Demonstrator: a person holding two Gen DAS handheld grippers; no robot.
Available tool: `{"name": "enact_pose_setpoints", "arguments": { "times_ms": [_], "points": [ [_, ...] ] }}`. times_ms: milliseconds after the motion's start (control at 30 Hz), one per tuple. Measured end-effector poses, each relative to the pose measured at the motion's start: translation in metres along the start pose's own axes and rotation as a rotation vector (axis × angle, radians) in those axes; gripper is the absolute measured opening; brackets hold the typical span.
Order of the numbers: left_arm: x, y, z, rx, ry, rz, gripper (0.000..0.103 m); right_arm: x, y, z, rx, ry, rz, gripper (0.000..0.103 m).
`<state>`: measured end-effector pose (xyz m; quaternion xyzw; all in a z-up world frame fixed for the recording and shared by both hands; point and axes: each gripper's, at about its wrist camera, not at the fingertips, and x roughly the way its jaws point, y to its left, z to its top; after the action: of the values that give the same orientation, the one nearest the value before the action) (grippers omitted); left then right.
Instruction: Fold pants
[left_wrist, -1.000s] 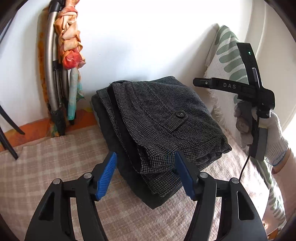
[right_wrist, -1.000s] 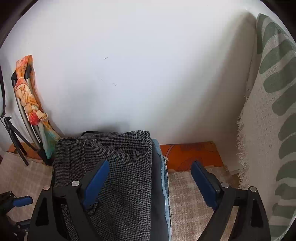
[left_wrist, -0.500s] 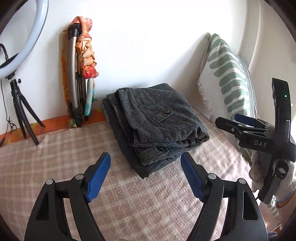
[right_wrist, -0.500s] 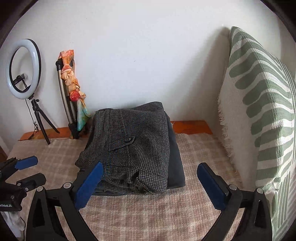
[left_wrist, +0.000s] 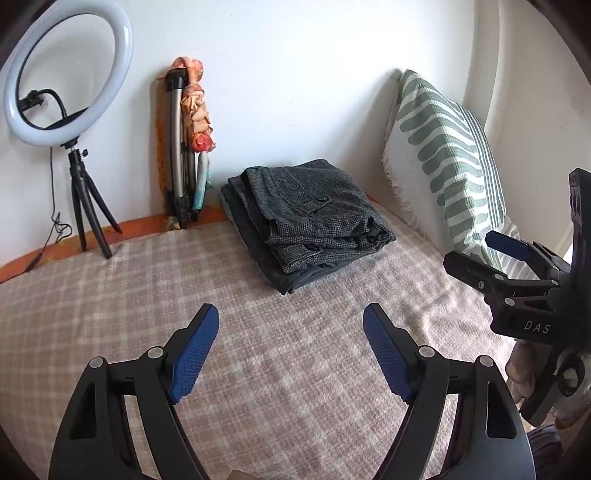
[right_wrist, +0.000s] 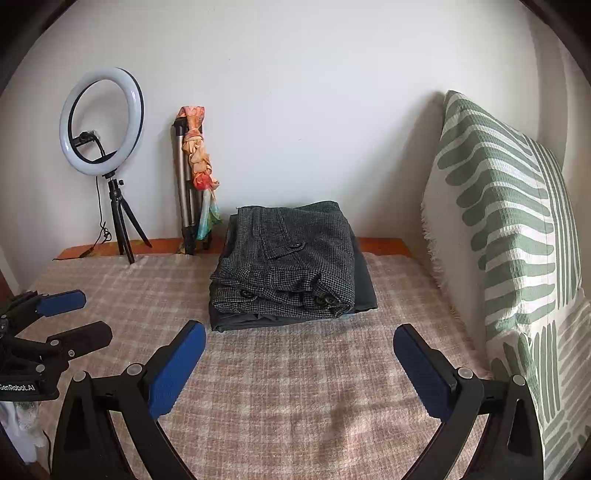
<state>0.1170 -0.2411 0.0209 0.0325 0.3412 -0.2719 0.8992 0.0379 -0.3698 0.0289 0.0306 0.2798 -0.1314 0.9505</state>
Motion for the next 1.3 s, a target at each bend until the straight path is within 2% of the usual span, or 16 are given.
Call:
{"name": "enact_pose_setpoints", "arguments": {
  "times_ms": [200, 400, 800, 900, 1067, 1300],
  "points": [
    [-0.023, -0.003, -0.024, 0.015, -0.024, 0.034, 0.083, -0.023, 0.016, -0.025, 0.010, 0.000, 0.026, 0.103],
    [-0.035, -0.003, -0.041, 0.006, -0.033, 0.046, 0.084, -0.035, 0.028, -0.043, 0.001, -0.008, 0.017, 0.103],
    [-0.038, 0.000, -0.056, 0.009, -0.030, 0.064, 0.089, -0.033, 0.036, -0.067, 0.030, 0.011, 0.017, 0.103],
    [-0.036, 0.004, -0.060, 0.007, -0.026, 0.082, 0.100, -0.033, 0.037, -0.071, 0.033, 0.019, 0.015, 0.103],
    [-0.038, 0.009, -0.067, -0.005, -0.020, 0.097, 0.100, -0.040, 0.040, -0.073, 0.005, -0.018, -0.011, 0.103],
    [-0.042, 0.015, -0.075, -0.016, 0.007, 0.123, 0.100, -0.040, 0.042, -0.074, 0.006, -0.016, -0.003, 0.103]
  ]
}}
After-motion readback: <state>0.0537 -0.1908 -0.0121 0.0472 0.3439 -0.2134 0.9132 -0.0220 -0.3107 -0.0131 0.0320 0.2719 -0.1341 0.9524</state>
